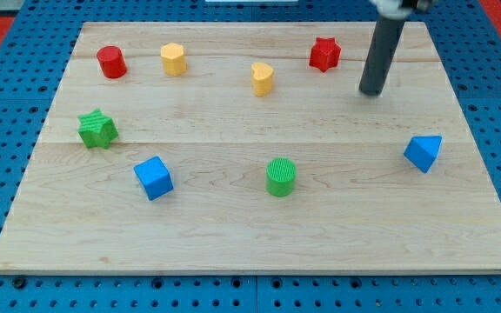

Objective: Slide the red circle to the top left side of the yellow hexagon

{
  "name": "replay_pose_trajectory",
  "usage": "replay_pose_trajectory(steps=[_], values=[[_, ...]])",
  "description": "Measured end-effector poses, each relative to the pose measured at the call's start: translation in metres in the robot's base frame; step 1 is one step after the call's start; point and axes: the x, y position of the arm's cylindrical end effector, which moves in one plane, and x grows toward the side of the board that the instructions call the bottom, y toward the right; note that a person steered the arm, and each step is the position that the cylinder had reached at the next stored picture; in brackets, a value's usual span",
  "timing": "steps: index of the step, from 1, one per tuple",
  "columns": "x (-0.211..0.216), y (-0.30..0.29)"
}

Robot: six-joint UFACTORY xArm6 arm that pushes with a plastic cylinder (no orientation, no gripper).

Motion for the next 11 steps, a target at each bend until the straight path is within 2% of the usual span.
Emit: replay_pose_trajectory(steps=[1,4,7,8,9,10,11], values=[[0.01,-0.132],[-0.013,-0.365],[-0.093,-0.379],[-0.113,-0.369],[-0.142,-0.328],[-0.143,-0.361],[-0.161,-0.349]])
